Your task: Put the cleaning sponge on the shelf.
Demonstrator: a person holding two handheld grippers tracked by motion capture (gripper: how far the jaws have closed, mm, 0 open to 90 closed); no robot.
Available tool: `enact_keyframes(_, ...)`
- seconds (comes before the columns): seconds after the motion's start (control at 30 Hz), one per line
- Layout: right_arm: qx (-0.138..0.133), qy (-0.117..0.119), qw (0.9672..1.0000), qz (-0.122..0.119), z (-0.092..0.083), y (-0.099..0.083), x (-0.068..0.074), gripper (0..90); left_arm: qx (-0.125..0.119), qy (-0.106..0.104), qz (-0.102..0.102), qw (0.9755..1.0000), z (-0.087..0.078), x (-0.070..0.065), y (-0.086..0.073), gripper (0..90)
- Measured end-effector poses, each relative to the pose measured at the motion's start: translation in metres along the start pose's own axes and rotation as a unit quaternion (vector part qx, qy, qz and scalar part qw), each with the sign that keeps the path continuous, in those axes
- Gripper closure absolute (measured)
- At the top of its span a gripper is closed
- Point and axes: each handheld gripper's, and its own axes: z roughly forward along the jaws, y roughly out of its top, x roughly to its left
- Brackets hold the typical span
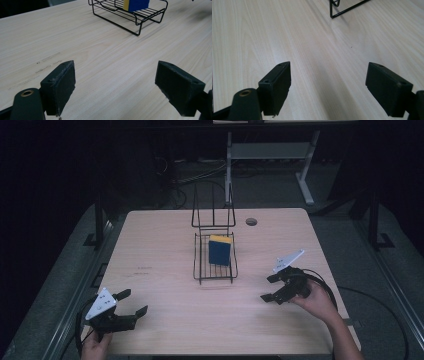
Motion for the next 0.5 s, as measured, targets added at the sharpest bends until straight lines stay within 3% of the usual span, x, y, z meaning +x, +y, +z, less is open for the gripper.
enact_keyframes(0.5, -0.004, -0.002, 1.0000, -0.005, -0.004, -0.017, 0.017, 20.3, 0.002, 0.000, 0.002, 1.0000, 0.000, 0.000, 0.000, 16.1)
